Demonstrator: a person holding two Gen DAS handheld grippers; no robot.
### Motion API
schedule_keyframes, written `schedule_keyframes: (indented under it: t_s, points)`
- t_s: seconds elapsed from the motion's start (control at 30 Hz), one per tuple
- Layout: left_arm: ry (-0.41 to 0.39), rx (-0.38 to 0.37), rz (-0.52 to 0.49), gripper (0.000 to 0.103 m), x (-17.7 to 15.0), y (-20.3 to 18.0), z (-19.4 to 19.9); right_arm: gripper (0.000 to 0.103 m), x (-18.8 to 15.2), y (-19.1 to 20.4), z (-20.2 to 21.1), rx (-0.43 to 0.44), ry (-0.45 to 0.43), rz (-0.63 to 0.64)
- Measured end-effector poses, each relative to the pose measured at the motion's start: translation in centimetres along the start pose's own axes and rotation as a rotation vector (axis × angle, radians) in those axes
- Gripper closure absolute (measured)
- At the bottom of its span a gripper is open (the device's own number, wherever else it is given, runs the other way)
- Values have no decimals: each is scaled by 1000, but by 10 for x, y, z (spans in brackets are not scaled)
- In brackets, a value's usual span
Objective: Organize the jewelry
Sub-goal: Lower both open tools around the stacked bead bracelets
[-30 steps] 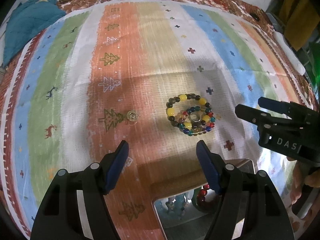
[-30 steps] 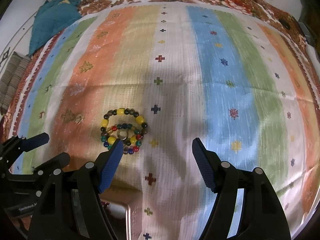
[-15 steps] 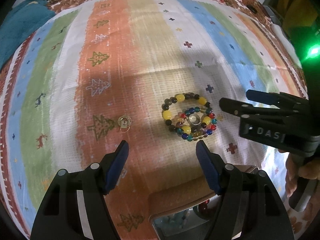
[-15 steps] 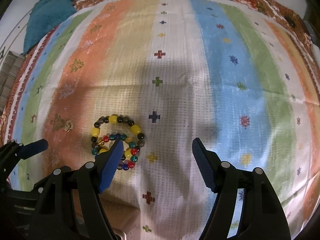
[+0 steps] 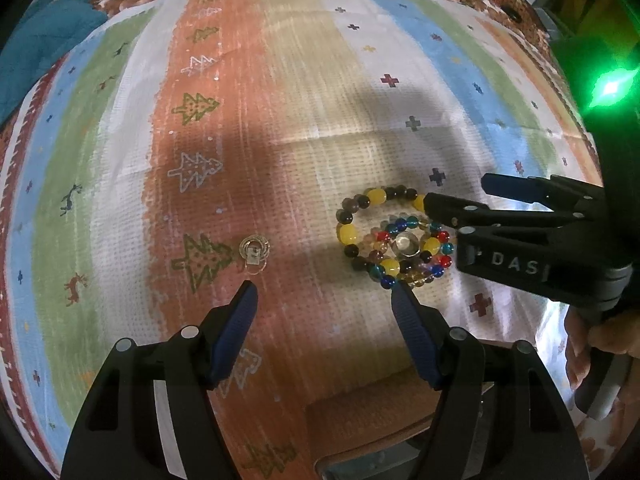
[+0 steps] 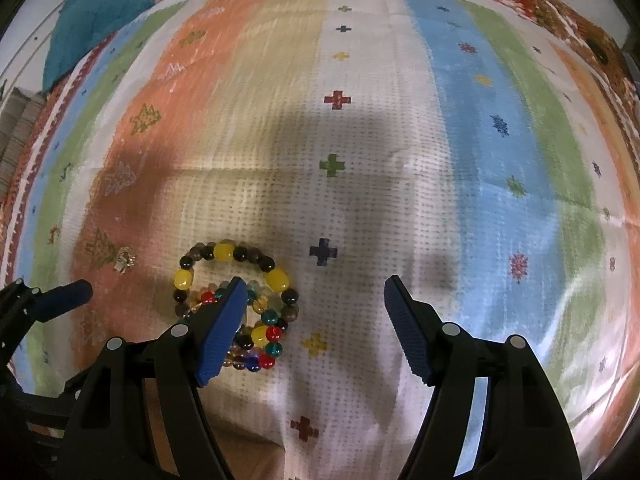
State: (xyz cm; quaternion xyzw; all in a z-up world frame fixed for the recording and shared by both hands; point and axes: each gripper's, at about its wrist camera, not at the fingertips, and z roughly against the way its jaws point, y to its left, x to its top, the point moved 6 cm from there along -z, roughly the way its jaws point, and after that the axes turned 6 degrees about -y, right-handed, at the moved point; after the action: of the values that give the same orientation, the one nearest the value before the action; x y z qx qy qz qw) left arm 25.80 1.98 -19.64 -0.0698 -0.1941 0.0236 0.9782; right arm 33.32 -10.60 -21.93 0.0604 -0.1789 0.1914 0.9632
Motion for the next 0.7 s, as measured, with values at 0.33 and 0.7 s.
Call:
schedule_keyframes:
  t_s: [0.33,0.7]
  points:
    - [14,-16,-16,35,3,-4,-9,35,5,-4,-16,-3,8,7]
    - [39,-25,-6,36,7,-6,-26,64,13,-5,-20,88,-13,1]
